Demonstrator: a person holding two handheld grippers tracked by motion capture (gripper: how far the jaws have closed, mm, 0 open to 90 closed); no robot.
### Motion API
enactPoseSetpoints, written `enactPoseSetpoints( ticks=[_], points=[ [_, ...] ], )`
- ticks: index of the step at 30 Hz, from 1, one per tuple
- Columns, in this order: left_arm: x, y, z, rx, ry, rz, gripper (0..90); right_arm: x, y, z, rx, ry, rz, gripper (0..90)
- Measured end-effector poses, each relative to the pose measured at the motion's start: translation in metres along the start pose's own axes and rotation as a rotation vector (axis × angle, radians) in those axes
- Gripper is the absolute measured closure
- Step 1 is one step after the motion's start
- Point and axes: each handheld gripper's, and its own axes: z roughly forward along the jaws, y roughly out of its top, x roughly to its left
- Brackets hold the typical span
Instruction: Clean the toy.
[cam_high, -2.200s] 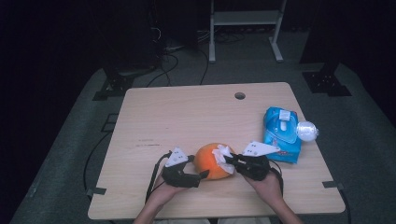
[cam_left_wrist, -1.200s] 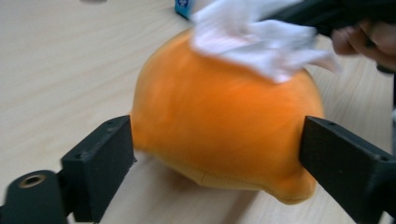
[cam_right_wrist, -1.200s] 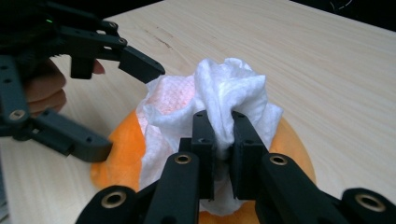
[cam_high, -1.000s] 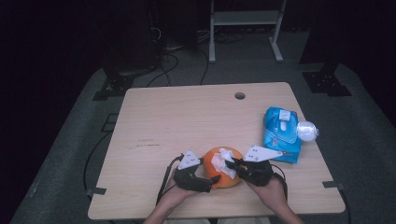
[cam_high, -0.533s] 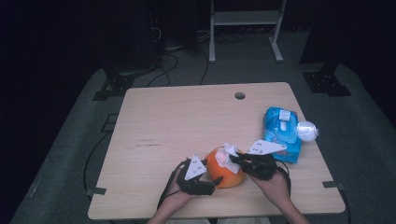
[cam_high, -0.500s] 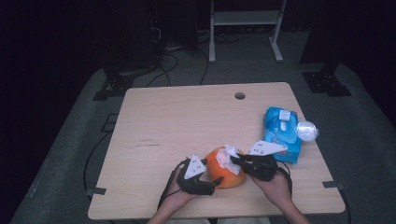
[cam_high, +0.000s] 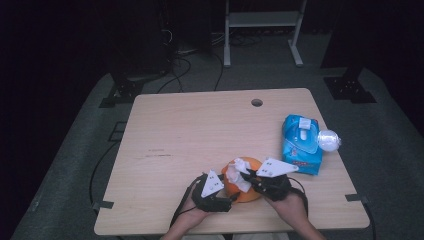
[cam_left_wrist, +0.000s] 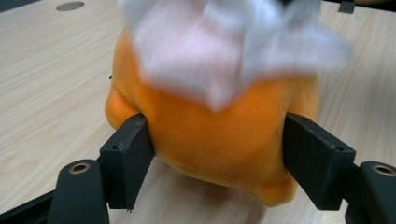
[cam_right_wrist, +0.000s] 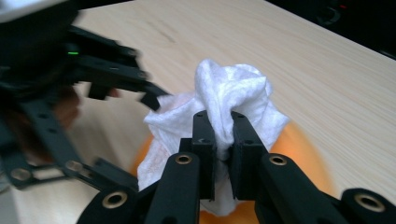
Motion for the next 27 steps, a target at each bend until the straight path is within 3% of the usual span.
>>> enactPoseSetpoints(
  ticks=[1,4,6,10,12,14,18,20,21,23,25,27],
  points=[
    [0.000,0.000,0.000,0.000,-0.003,0.002,27.5,-0.005,-0.003,-0.003,0.004,-0.013,0.014,81.5],
    [0.000,0.005,-0.002,-0.001,-0.010,0.011,20.8,-0.012,-0.013,-0.009,0.004,0.012,0.065,81.5],
    [-0.001,0.007,-0.002,-0.005,0.002,0.016,17.6,-0.004,-0.013,-0.009,0.001,0.019,0.050,81.3],
    [0.001,0.003,-0.001,0.029,0.013,0.021,21.8,0.008,-0.009,-0.001,-0.011,0.093,0.019,80.9],
    [0.003,0.001,-0.003,0.041,0.006,0.013,23.9,0.010,-0.008,0.002,0.000,0.076,-0.021,80.9],
    [0.004,0.000,-0.003,0.039,0.003,0.017,25.3,0.004,-0.008,0.001,-0.004,0.049,-0.004,81.0],
    [0.006,0.003,-0.006,0.007,-0.010,0.006,23.7,-0.019,-0.016,-0.004,-0.014,0.010,0.078,81.2],
    [0.004,0.009,-0.011,-0.030,0.023,0.023,18.5,-0.018,-0.017,-0.006,-0.013,-0.015,0.071,81.1],
    [0.004,0.011,-0.013,-0.061,0.038,0.025,17.6,-0.016,-0.016,-0.006,-0.014,-0.008,0.072,81.1],
    [0.003,0.013,-0.012,-0.077,0.040,0.035,17.3,-0.009,-0.016,-0.002,-0.027,0.062,0.088,81.0],
    [0.002,0.009,-0.007,-0.030,0.038,0.052,19.0,0.003,-0.013,0.003,-0.019,0.074,0.032,80.9],
    [0.006,0.005,-0.007,-0.026,0.011,0.015,20.2,0.003,-0.010,0.002,-0.015,0.058,0.016,81.2]
  ],
)
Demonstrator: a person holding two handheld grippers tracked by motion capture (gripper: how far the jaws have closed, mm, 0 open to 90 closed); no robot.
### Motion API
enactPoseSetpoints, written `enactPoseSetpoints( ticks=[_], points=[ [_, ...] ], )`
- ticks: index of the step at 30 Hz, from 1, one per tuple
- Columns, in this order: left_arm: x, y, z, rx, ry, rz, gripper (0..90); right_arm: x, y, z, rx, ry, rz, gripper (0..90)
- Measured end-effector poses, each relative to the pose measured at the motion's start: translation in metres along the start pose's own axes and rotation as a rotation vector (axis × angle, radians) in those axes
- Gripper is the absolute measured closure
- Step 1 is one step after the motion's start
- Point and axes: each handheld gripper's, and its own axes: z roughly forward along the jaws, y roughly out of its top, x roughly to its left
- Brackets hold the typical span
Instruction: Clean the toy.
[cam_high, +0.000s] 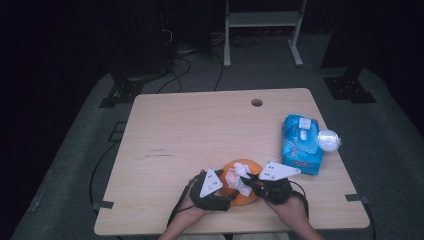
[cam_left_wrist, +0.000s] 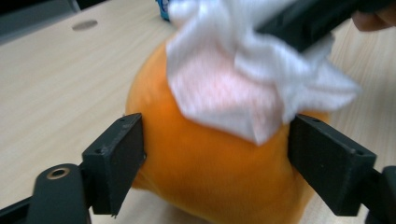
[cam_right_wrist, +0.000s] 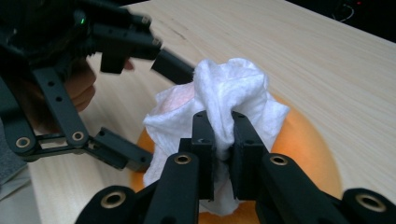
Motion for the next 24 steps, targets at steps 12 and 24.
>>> enactPoseSetpoints(
  ticks=[12,24],
  points=[
    [-0.006,0.004,-0.001,-0.023,0.019,0.074,15.6,-0.008,-0.004,-0.007,-0.034,0.005,0.075,80.8],
    [-0.001,0.010,-0.008,-0.074,0.004,0.040,15.2,-0.021,-0.011,-0.011,-0.047,0.004,0.155,80.9]
  ],
)
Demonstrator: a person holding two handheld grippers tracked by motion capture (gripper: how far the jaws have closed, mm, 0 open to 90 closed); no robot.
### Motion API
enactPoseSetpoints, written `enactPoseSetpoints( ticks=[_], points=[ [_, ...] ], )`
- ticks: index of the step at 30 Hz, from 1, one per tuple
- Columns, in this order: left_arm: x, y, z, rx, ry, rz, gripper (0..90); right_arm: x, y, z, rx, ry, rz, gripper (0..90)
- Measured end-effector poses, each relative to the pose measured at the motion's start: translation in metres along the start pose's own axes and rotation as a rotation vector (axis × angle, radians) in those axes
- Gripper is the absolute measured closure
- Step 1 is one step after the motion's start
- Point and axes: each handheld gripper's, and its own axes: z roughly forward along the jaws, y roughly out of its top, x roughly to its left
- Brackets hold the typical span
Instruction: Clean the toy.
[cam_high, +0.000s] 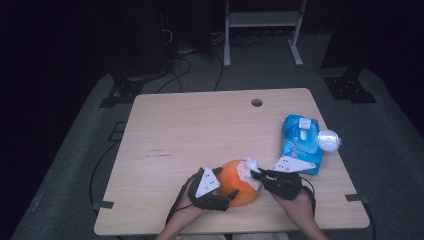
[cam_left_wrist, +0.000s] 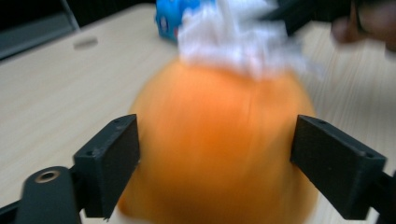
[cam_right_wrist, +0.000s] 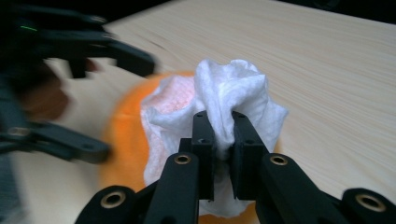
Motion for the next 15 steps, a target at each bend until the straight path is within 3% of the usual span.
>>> enactPoseSetpoints(
  ticks=[2,4,7,10,13,15],
  points=[
    [0.000,-0.002,0.000,0.030,0.007,0.015,18.0,0.010,0.004,0.001,-0.014,0.030,-0.021,80.8],
    [0.004,-0.006,-0.001,0.039,-0.012,-0.018,21.8,0.010,0.005,0.002,-0.013,0.032,-0.031,80.9],
    [0.006,-0.009,-0.002,0.048,-0.012,-0.017,24.6,-0.004,0.000,0.003,-0.007,0.031,0.036,81.0],
    [0.008,-0.010,-0.002,0.055,-0.012,-0.023,24.8,-0.016,-0.008,0.004,0.019,-0.019,0.056,81.0],
    [0.009,-0.012,-0.003,0.051,-0.014,-0.030,24.8,-0.020,-0.011,0.003,0.037,-0.032,0.067,80.9],
    [0.010,-0.013,-0.003,0.052,-0.014,-0.038,24.8,-0.021,-0.010,0.003,0.027,-0.014,0.093,80.9]
  ],
)
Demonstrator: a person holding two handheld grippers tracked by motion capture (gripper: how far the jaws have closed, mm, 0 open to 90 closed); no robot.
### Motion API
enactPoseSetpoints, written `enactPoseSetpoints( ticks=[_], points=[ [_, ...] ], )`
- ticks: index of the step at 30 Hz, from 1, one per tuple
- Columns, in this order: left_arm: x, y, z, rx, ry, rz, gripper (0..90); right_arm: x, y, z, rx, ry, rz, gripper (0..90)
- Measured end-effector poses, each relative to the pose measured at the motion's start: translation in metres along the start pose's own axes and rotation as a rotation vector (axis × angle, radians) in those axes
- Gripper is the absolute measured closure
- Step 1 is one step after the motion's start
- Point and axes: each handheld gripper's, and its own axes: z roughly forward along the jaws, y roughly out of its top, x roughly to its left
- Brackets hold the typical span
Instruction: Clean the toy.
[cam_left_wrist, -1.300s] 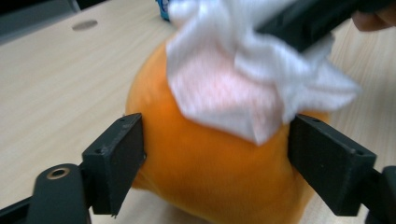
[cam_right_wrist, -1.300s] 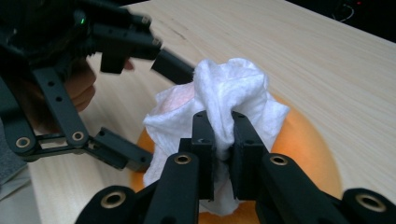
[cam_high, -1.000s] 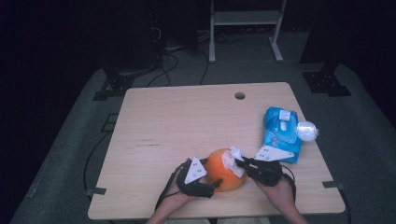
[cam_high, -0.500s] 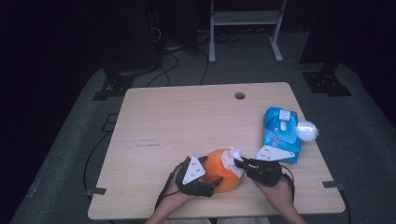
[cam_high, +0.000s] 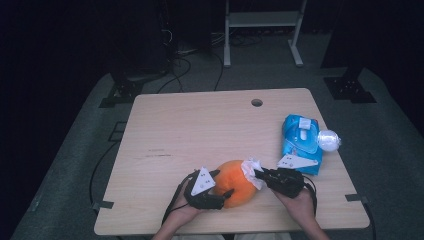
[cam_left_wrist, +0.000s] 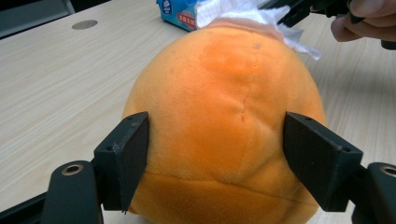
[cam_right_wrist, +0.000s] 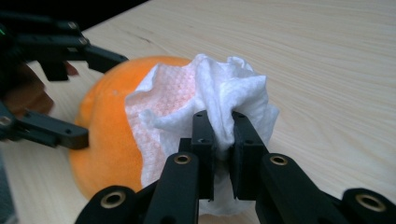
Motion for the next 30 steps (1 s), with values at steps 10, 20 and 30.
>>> enactPoseSetpoints(
  ticks=[10,20,30],
  points=[
    [0.001,-0.002,-0.002,0.005,-0.007,-0.003,25.7,-0.001,0.000,0.004,-0.004,0.010,0.007,80.8],
    [-0.002,-0.001,-0.004,0.010,-0.034,0.015,25.6,-0.003,0.003,0.003,-0.025,0.004,0.020,80.8],
    [0.013,0.009,-0.004,-0.001,-0.055,-0.058,12.4,-0.005,0.001,0.004,-0.037,0.072,0.057,80.8]
  ],
)
